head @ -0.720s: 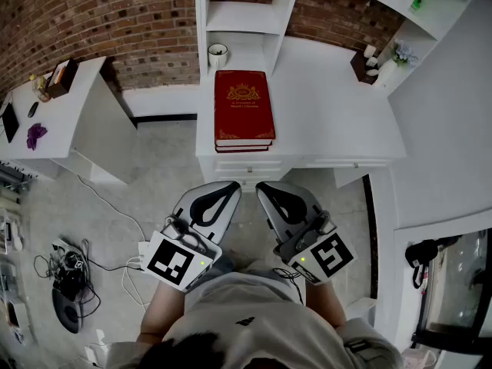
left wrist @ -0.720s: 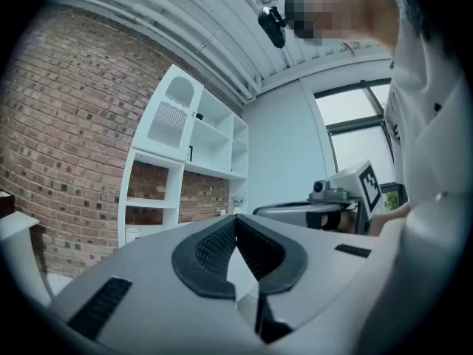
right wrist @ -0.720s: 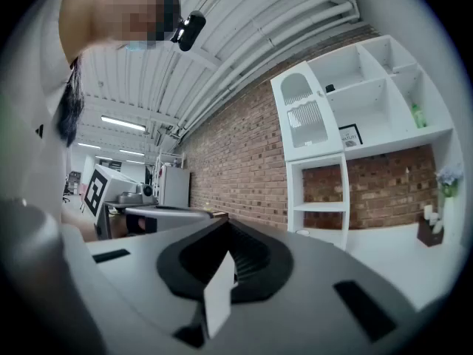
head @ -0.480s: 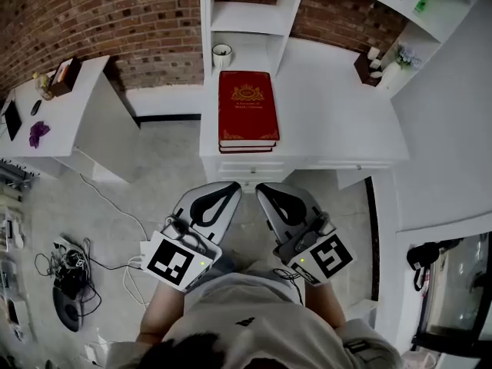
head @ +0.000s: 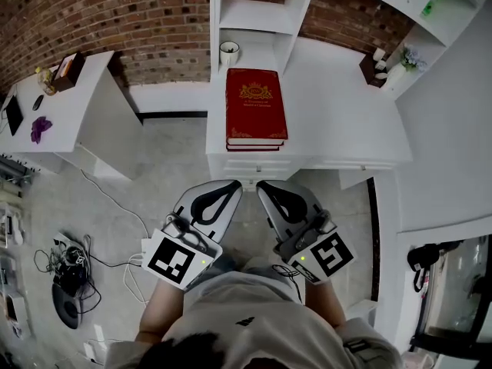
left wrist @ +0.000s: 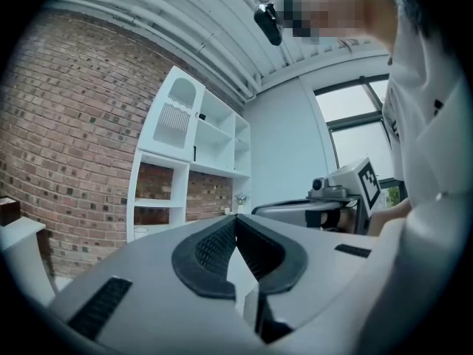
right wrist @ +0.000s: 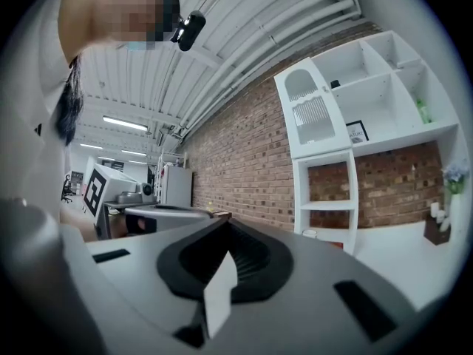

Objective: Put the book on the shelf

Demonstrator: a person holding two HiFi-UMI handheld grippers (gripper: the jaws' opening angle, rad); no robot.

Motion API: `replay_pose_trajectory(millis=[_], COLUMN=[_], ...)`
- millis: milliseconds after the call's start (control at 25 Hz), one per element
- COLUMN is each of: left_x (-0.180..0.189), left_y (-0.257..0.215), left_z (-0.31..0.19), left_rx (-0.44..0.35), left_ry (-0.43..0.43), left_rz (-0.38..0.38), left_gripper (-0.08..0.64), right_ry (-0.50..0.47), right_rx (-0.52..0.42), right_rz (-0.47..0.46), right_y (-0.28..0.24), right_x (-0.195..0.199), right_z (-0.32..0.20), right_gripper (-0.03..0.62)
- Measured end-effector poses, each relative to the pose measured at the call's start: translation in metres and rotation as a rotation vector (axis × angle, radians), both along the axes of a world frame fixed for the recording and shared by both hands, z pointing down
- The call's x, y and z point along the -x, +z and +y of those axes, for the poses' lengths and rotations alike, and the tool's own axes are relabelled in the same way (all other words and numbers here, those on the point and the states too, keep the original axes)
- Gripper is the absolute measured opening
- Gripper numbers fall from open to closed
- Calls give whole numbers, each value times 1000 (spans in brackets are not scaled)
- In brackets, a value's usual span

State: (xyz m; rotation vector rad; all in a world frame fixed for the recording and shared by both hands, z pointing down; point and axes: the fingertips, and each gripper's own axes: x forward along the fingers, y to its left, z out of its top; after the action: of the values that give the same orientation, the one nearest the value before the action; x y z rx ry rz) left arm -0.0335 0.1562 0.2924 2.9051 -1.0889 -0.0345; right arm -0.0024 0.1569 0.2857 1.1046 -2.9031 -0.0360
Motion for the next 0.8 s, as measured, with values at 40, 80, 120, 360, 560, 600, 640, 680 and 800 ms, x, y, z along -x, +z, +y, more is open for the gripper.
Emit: replay_pose_trajectory(millis=[40,80,120,360,560,600,640,680,800], left_x=[2,4,5,5,3,3,2,2,1], left_y=[1,2,3,12,18,19,20,21,24], left_z=[0,0,-1,-4,-8,-9,-11,-13,-22], left_rx=[-1,-4,-11,-60,-30,-27,-25,-24,-21], left_ry=[1,2,1,-11,1,0,-1,-2,-11], left_rz=[-1,-5,-11,-45,-24,-25,-26,-26,-29], left_gripper=[14,14,14,14,15,15,15,15,15], right_ry=[4,8,12,33,56,58,60,62,64], right_rx=[-2,-4,-6,4,40,43,46,48,53], right_rz=[4,11,20,73,71,69,68,68,67], right_y=[1,2,3,18,25,26,27,29,31], right_x=[2,3,4,-1,-7,-8,-9,-10,-13], right_z=[0,0,1,3,-1,-2,-4,-6,-15], right_gripper=[8,9,9,14,14,14,14,14,14])
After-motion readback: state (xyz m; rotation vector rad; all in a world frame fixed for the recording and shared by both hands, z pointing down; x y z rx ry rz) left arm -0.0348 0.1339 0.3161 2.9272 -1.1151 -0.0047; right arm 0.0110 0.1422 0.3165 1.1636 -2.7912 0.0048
